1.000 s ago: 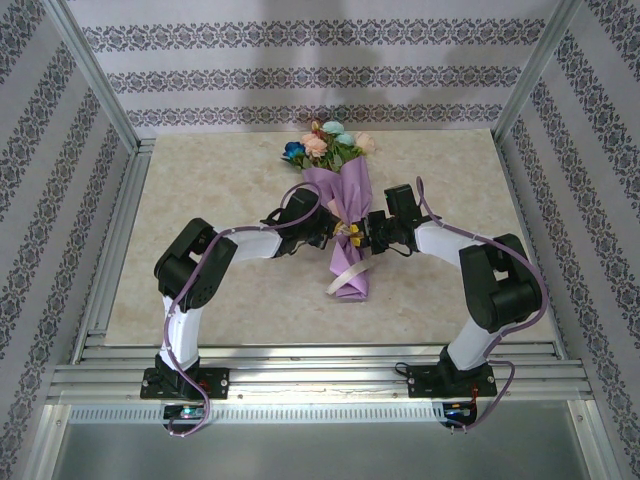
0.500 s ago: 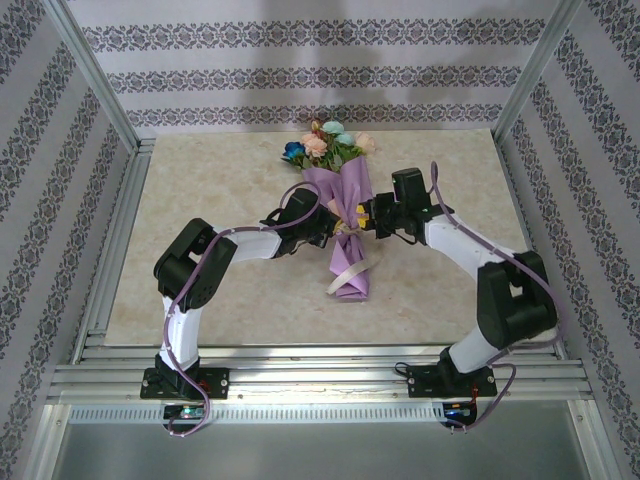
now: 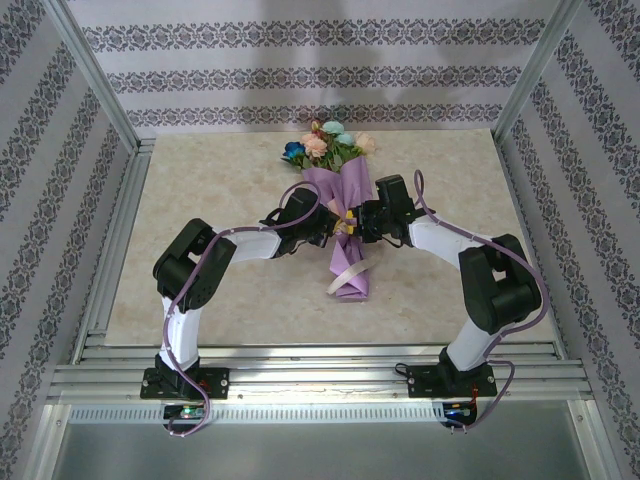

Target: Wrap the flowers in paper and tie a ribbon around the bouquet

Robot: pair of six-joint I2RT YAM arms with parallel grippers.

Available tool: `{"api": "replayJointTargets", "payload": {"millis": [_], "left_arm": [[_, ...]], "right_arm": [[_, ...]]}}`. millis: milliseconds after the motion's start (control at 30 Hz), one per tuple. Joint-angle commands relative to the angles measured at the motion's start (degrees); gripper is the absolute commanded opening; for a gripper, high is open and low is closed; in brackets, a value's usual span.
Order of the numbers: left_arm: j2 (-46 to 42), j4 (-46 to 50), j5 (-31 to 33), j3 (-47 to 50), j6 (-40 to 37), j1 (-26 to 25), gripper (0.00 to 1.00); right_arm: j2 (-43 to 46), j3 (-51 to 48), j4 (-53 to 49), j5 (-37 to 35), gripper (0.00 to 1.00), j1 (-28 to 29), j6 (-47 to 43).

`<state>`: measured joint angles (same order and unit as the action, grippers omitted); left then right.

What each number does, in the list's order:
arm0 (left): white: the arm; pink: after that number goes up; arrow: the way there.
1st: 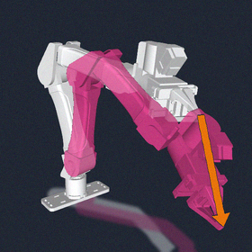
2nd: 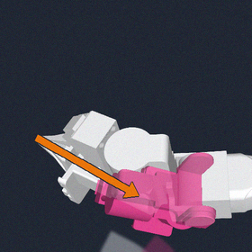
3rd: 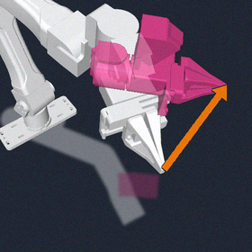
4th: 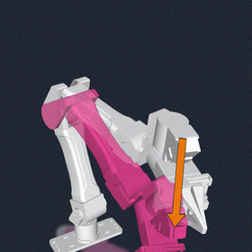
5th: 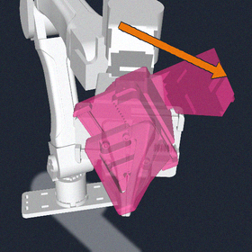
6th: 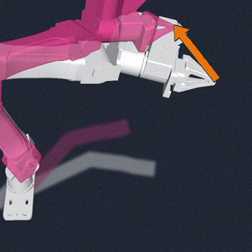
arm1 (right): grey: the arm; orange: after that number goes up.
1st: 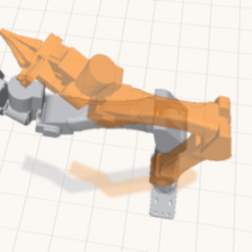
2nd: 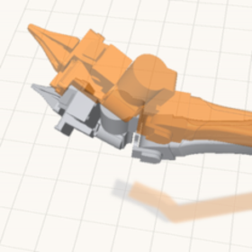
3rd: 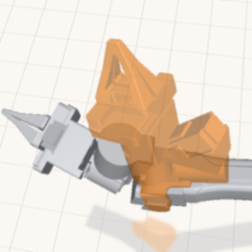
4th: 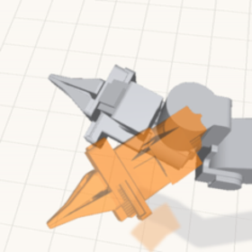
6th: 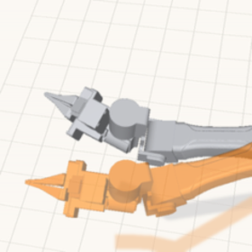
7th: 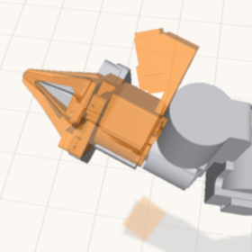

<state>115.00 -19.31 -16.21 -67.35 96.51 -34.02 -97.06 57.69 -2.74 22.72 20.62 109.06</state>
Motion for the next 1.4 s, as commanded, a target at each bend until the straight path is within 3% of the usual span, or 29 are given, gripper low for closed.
{"api": "replayJointTargets", "payload": {"millis": [0, 633, 867, 1100, 1367], "left_arm": [[-2.3, -2.5, 0.7, 0.6, 0.8, -0.2, 0.00], [-2.5, -2.2, 0.5, 0.4, 0.8, -0.4, 0.00], [-2.5, -1.9, 0.4, 0.1, 0.6, -0.5, 0.00], [-2.7, -1.7, 0.4, 0.2, 0.4, -0.6, 0.00], [-2.4, -0.9, -0.2, 0.0, 0.5, -0.6, 0.00]], "right_arm": [[-0.8, -1.1, 1.5, -1.5, 0.27, -0.1, 1.8], [-3.1, -1.9, 5.5, -2.6, 0.25, -0.7, 3.8], [-2.8, -2.9, 5.5, -3.2, 0.18, -0.9, 3.9], [-1.5, -1.4, 3.7, -5.2, 0.00, -1.4, 0.6], [0.1, 3.3, -0.9, -5.4, 0.00, -1.4, -8.2]]}}
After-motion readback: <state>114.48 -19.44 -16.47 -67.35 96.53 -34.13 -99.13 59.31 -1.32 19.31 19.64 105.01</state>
